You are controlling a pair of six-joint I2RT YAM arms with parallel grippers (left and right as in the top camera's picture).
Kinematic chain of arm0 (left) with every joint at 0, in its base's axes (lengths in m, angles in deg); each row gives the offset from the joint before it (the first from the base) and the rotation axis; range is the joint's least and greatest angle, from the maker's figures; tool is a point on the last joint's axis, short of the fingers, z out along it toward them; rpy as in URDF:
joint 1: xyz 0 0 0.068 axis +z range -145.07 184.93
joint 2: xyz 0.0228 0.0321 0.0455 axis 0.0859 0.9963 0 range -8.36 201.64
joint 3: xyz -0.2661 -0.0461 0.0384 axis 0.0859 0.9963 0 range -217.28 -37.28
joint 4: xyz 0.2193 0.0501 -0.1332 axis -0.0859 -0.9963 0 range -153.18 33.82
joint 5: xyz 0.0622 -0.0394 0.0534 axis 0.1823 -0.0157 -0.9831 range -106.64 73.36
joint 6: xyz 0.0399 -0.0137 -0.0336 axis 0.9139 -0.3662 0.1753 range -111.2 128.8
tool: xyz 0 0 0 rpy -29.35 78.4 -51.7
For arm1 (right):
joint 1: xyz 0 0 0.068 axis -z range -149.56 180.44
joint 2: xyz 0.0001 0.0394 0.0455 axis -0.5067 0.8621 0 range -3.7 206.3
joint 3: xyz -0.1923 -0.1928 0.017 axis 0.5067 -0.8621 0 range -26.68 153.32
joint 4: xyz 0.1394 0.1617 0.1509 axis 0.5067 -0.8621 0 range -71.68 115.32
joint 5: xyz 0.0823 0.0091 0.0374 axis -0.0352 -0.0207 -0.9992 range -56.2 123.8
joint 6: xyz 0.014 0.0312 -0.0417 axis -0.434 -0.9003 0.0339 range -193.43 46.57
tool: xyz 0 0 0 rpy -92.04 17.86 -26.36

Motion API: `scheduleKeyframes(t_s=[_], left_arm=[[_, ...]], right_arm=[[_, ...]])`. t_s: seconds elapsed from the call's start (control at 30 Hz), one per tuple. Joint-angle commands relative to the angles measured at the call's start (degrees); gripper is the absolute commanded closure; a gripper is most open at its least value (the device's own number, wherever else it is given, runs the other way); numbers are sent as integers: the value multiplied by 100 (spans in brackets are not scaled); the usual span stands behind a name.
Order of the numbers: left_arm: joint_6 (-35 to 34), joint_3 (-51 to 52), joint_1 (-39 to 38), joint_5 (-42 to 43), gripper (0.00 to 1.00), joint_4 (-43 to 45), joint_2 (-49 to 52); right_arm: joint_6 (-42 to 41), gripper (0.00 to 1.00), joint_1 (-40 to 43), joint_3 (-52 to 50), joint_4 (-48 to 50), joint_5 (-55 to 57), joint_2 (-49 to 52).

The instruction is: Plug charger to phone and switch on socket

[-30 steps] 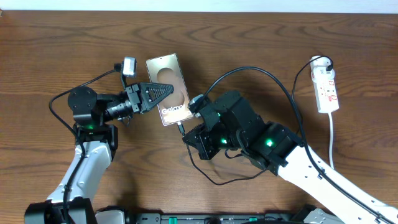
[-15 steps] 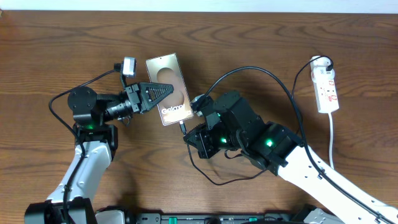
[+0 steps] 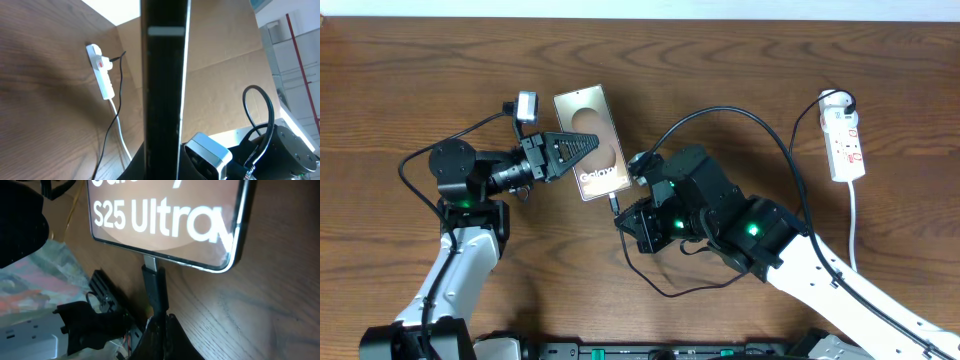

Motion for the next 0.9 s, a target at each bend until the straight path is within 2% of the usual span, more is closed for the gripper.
scheduleKeyframes(t_s=[0.0,0.87], left_arm=[[-31,-153,-24,-28,93,70,-44],[37,-153,-24,15,93,72,-44]], right_arm=[[-92,99,20,-11,142,-52,-33],[-127,99,-2,-11,166,-404,297]])
